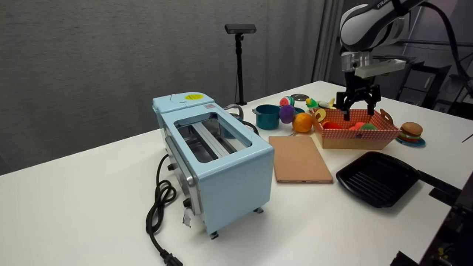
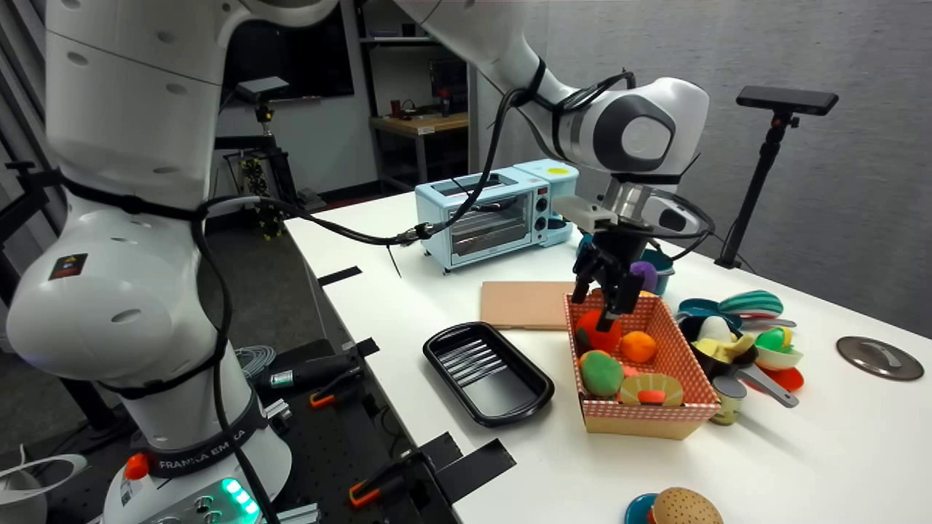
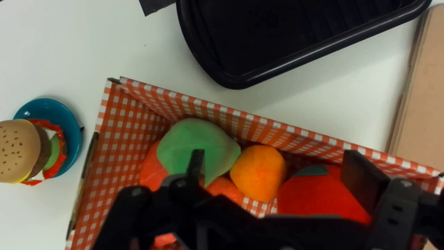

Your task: Place the pear plush toy on the oven tray

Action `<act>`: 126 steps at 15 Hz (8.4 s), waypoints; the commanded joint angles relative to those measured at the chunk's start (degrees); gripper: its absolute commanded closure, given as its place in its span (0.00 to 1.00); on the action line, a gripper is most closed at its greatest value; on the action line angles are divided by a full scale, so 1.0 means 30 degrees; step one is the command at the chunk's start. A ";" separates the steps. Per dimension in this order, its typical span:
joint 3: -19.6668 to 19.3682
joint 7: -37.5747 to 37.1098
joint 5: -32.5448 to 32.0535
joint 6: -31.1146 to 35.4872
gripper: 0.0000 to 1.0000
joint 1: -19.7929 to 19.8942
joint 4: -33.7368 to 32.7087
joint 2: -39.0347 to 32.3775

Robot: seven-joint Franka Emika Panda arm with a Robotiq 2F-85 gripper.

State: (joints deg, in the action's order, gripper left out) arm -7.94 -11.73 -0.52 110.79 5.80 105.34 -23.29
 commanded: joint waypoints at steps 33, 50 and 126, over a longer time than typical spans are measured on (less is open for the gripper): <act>0.0854 -0.0158 0.1816 0.1282 0.00 -0.0274 0.2818 0.2612; -0.1077 0.0030 0.2750 0.2143 0.00 0.1661 0.3812 0.2972; 0.0399 -0.1445 0.2519 0.2313 0.00 -0.0267 0.9716 0.7517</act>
State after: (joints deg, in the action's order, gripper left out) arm -6.64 -14.72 8.34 119.13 4.86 134.27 -6.04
